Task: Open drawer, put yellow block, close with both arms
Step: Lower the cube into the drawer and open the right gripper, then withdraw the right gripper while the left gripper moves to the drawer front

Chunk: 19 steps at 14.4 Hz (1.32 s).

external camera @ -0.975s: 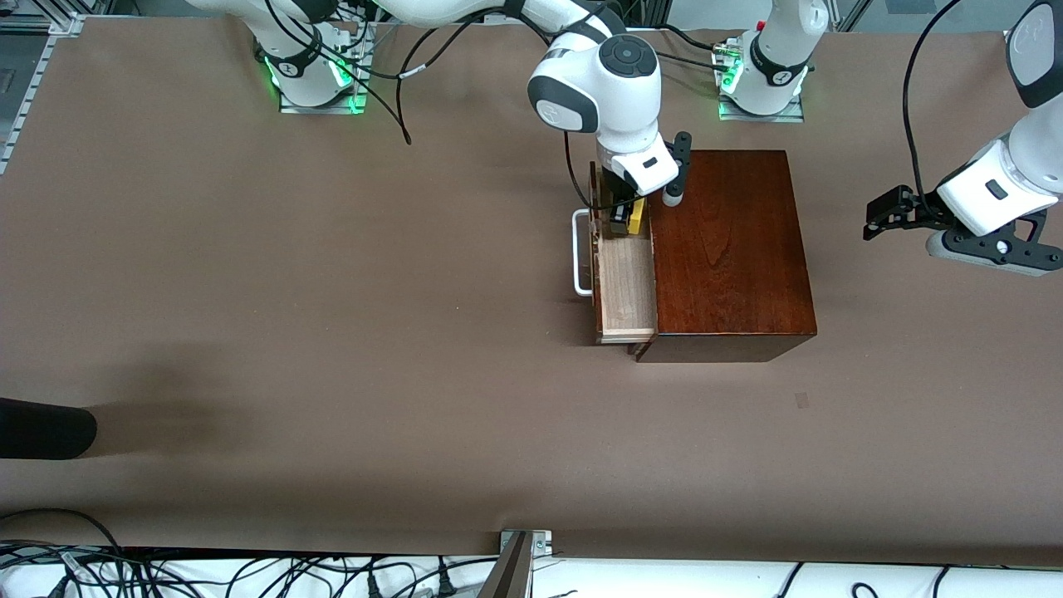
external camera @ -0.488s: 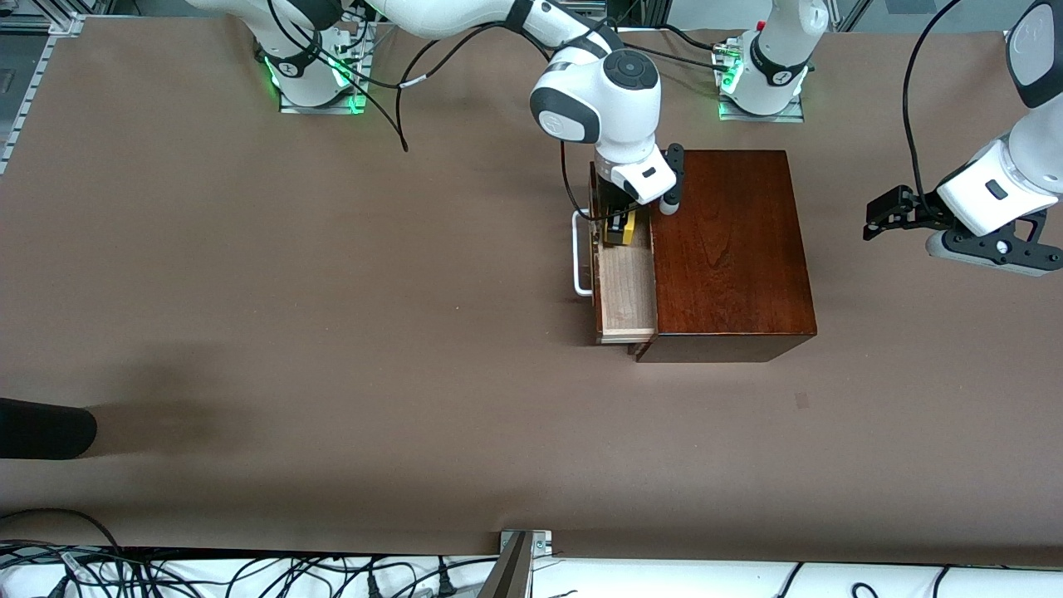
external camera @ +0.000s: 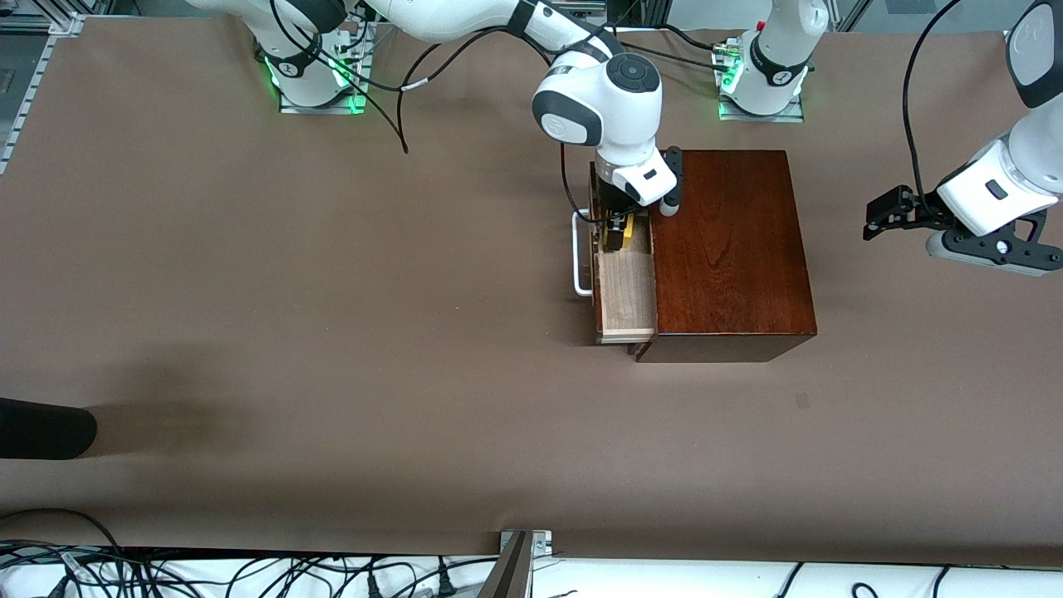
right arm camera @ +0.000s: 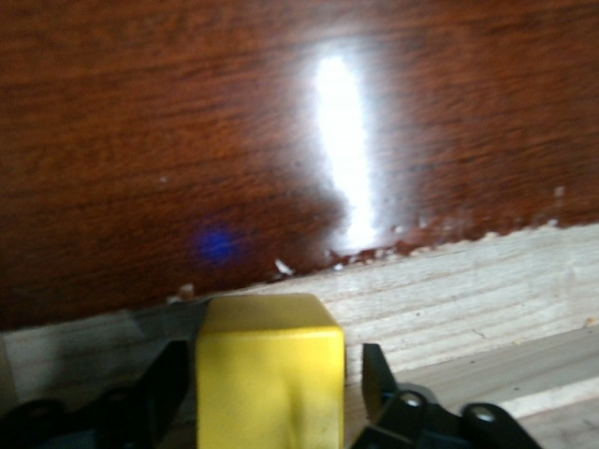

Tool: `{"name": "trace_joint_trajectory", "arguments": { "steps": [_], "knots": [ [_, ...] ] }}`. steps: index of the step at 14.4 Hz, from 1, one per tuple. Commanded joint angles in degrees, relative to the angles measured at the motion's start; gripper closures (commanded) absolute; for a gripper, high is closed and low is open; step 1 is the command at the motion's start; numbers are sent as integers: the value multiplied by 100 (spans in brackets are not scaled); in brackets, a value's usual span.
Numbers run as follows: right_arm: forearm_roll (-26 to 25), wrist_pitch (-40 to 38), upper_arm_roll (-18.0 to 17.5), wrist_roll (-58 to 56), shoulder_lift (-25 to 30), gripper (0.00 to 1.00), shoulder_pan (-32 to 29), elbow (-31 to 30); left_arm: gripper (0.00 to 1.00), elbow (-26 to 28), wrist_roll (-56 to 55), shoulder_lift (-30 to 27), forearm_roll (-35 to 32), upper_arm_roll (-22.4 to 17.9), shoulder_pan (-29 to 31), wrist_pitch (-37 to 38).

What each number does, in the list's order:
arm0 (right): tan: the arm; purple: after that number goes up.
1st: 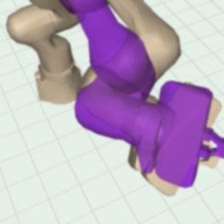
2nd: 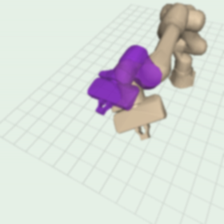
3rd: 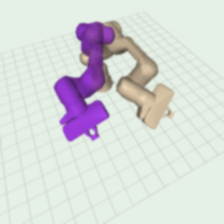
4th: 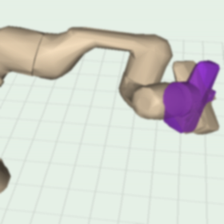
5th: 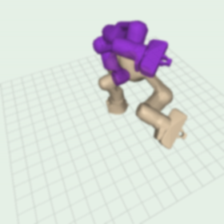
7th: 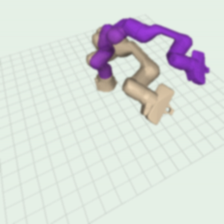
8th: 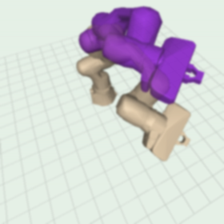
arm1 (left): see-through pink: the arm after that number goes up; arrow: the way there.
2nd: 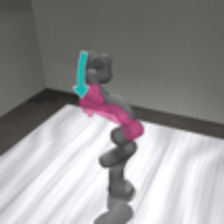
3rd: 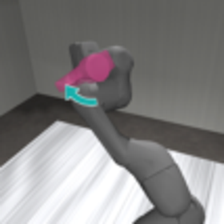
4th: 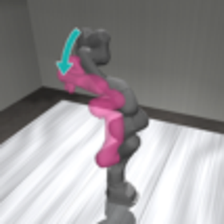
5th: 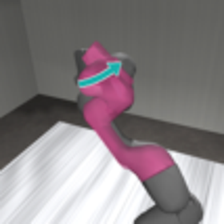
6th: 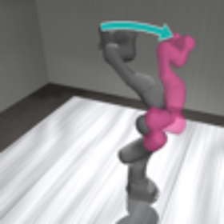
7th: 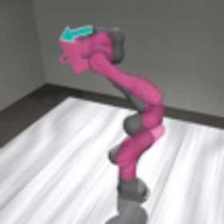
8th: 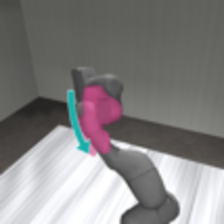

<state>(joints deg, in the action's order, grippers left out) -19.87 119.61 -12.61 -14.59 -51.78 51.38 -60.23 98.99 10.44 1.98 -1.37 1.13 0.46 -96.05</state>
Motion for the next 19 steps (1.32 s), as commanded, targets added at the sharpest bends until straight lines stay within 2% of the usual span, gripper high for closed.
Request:
{"name": "trace_joint_trajectory", "arguments": {
  "steps": [1, 3, 5, 7, 9, 11, 14, 17, 19],
  "knots": [
    [280, -280, 39, 88, 246, 0, 13, 134, 0, 138, 151, -128, 57, 28, 60, -80],
    [815, -342, 144, 79, 702, 0, -162, 99, 0, 129, 151, -128, 57, 28, 60, -80],
    [1457, -586, 355, 80, 1386, 0, -443, -145, 0, 120, 116, -136, 49, 45, 51, -54],
    [1740, -755, 540, 71, 2282, 0, -934, -680, 0, 111, 247, -137, 84, 63, 51, -2],
    [1994, -729, 567, 80, 3030, 0, -1645, -1243, 0, 85, 1000, -128, 154, 89, -28, 113],
    [2119, -851, 567, 71, 3620, 0, -2226, -1587, 0, 146, 1546, -102, 591, 186, -98, 192],
    [2433, -1711, 558, 62, 4158, 0, -3332, -1764, 0, 59, 1690, 91, 1163, 606, -370, 753],
    [2541, -2397, 567, 79, 4544, 0, -4222, -1913, 0, 32, 1654, 363, 1253, 1590, -441, 878],
    [2541, -2662, 724, 53, 5044, 0, -4540, -2455, 0, -90, 1584, 662, 1296, 1847, -686, 808]
  ]
}}
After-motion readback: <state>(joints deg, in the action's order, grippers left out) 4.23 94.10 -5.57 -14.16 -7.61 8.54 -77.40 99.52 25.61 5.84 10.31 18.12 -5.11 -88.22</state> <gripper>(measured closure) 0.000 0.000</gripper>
